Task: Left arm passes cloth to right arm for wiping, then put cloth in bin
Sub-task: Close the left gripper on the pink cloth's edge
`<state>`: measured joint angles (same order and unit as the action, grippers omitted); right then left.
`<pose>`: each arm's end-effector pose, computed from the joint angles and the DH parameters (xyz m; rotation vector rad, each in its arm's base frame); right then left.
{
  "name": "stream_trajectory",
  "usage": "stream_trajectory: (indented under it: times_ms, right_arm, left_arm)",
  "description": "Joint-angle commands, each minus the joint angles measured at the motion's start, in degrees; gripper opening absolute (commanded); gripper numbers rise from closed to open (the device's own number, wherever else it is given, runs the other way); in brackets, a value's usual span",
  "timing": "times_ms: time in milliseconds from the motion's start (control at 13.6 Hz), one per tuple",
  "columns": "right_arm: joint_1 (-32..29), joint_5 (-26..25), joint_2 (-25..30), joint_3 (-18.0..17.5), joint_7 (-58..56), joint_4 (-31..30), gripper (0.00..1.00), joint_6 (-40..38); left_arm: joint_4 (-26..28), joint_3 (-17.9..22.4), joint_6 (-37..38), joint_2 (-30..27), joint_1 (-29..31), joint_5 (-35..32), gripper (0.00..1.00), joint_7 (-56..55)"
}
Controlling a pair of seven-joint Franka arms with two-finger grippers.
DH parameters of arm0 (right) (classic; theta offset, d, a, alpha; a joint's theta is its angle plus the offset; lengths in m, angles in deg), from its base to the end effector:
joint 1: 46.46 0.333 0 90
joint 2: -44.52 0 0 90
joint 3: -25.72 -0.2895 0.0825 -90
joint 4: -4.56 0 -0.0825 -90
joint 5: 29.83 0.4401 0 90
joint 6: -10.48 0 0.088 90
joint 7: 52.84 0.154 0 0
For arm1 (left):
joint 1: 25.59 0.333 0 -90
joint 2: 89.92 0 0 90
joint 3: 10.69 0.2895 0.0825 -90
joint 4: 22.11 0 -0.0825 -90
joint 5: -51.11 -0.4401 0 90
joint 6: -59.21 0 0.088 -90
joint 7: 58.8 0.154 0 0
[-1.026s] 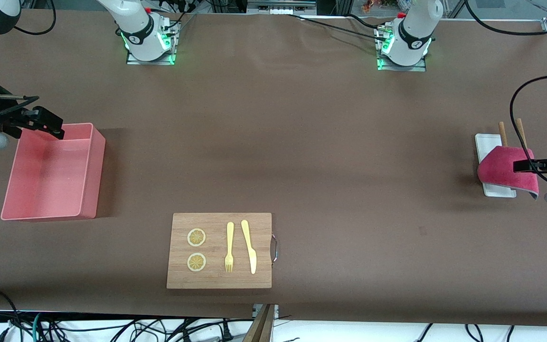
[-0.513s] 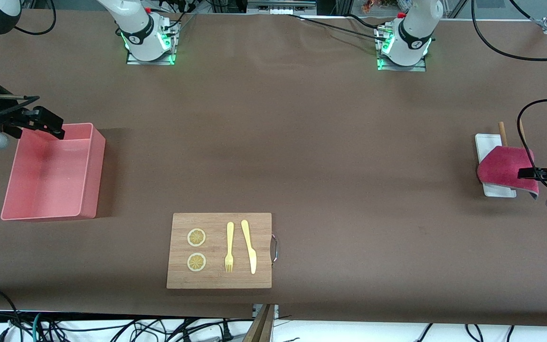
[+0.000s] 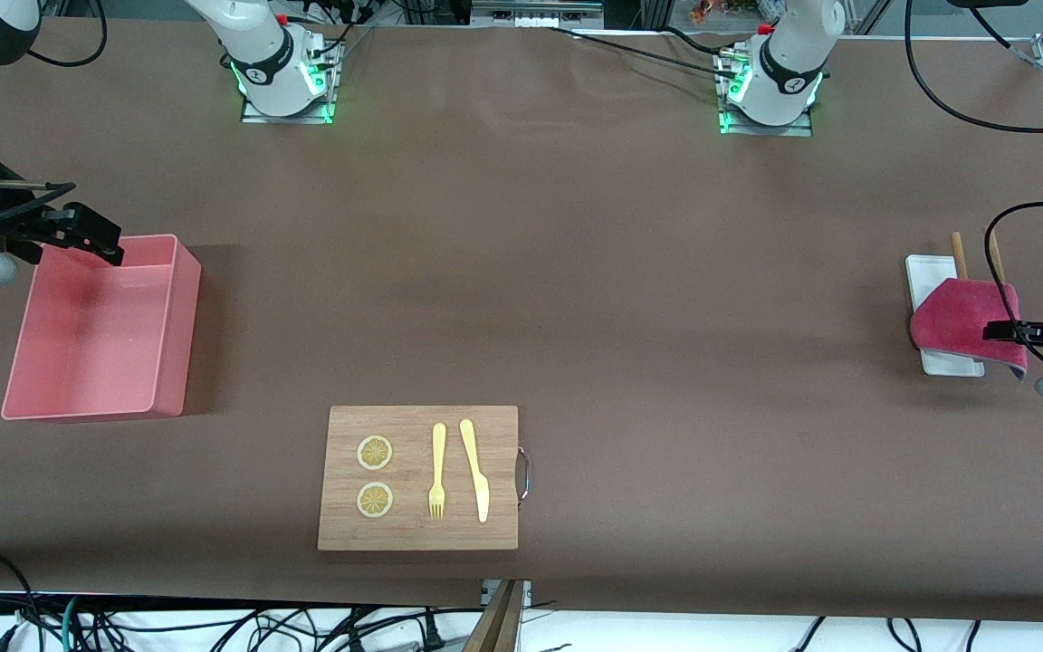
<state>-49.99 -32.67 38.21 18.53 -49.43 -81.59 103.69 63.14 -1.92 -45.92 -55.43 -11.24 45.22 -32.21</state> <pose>0.6462 0.0308 0.5230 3.1066 0.0092 0.0251 0.6444 0.2802 0.2130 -3.0383 0.1759 0.4650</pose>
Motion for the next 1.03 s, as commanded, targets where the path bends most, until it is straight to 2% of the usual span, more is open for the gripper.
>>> stream_trajectory:
  times_ms: [0,220,440,953]
  right_arm:
    - [-0.25,-0.15,0.07,-0.37,-0.6,0.81,0.99,-0.92]
    - [-0.25,-0.23,0.07,-0.37,-0.6,0.81,0.99,-0.92]
    - [-0.25,-0.15,0.07,-0.29,-0.52,0.9,0.99,-0.92]
    - [-0.25,-0.15,0.07,-0.29,-0.69,0.81,0.99,-0.92]
  left_arm:
    - [-0.78,-0.51,-0.34,0.75,1.03,1.76,0.76,2.32]
    - [-0.78,-0.51,-0.6,1.19,1.12,2.12,0.74,2.58]
    - [-0.87,-0.51,-0.7,1.54,1.74,2.12,0.63,3.99]
    - [-1.14,-0.51,-0.7,1.46,3.5,2.2,0.55,6.19]
